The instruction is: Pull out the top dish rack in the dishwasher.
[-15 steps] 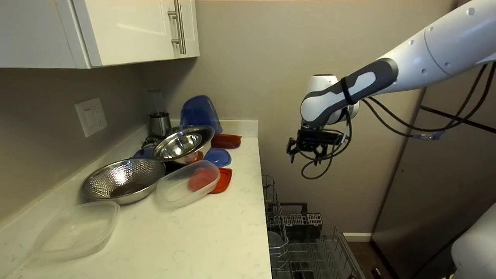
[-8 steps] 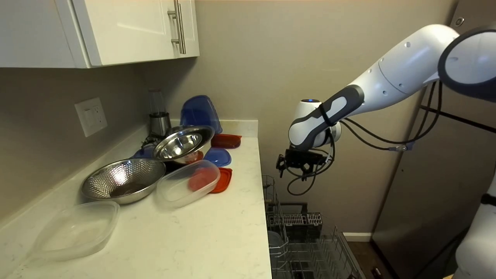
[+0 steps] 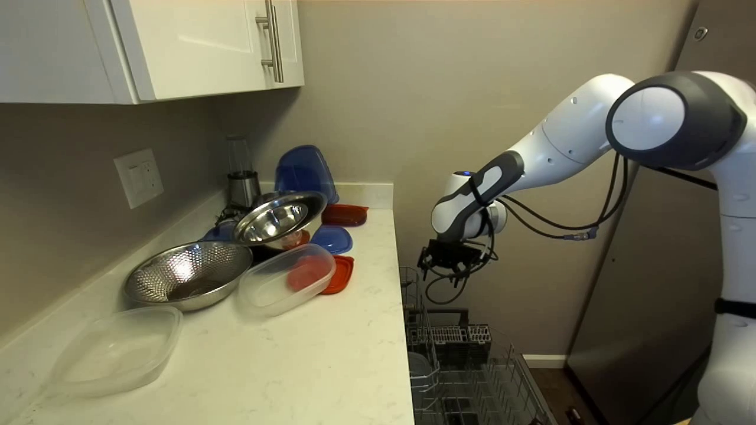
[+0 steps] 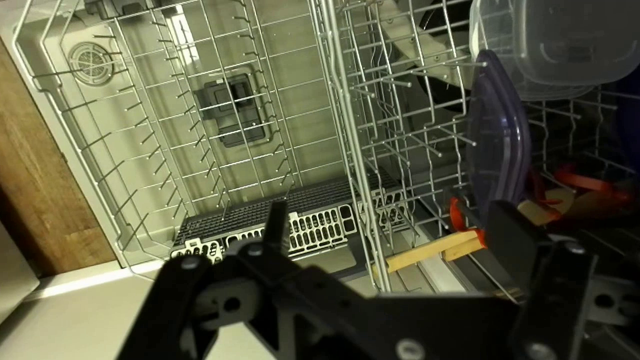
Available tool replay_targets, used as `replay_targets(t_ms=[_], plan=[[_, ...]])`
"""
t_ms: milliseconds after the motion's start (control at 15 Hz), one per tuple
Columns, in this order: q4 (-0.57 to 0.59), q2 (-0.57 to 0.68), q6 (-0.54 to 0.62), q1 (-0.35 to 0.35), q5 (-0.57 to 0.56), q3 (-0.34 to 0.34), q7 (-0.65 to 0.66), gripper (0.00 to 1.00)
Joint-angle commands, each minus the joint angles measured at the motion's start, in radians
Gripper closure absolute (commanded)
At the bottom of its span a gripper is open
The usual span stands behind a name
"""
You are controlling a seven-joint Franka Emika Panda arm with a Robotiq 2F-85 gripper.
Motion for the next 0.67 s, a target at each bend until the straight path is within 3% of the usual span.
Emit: replay_targets(t_ms=[0,600], plan=[[0.057,0.075,0.033,0.029,0.04,-0.029,0.005,0.0],[0.106,0.111,0.006,0.053,0.033,-0.066,-0.01,0.0]])
